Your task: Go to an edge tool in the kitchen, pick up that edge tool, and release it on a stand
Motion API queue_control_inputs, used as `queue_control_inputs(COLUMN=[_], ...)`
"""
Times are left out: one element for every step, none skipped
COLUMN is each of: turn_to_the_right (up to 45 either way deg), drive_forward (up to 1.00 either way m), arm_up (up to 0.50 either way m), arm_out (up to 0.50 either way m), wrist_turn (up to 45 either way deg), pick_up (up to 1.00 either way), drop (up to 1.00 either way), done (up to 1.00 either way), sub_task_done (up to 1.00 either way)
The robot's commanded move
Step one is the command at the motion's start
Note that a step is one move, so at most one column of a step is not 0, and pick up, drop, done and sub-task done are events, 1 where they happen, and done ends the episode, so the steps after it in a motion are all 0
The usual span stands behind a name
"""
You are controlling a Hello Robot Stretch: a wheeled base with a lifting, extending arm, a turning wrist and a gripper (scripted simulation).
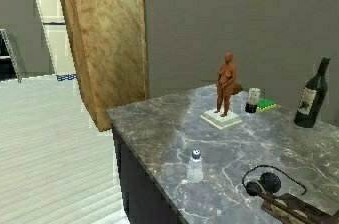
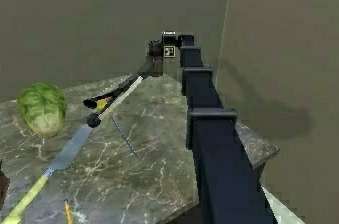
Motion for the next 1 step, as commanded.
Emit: queue_control_inputs(turn_to_the_right=[0.0], drive_forward=[0.00], arm_up=[0.00], arm_out=[0.00], wrist_turn=[-15.0], pick_up=[0.00], drop=[0.00], done=[0.00], sub_task_done=[0.00])
